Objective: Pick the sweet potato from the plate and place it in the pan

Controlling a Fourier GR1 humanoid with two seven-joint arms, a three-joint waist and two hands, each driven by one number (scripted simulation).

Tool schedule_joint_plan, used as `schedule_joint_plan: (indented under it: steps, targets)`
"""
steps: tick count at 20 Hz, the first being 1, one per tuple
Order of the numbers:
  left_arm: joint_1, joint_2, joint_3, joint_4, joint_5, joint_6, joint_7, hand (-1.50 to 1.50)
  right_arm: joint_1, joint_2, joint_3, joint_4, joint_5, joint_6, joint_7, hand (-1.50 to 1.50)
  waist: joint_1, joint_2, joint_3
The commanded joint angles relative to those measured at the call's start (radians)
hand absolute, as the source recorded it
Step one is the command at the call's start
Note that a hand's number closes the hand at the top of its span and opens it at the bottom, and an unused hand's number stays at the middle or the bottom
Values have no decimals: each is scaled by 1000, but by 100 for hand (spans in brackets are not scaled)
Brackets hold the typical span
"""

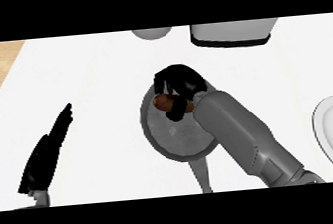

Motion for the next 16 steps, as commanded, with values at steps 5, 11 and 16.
schedule_joint_plan:
  steps: [5,11,16]
  targets:
    - [-50,-7,-4,51,-14,3,-4,0,25,1,14,69,-375,-15,-17,-150,24,6,1]
    - [-13,-24,-26,19,-26,12,-5,0,16,1,-14,32,-542,-237,-133,-150,20,1,2]
    - [-31,5,16,48,-5,-4,-20,0,-56,1,-74,99,-664,-361,-160,-150,5,2,1]
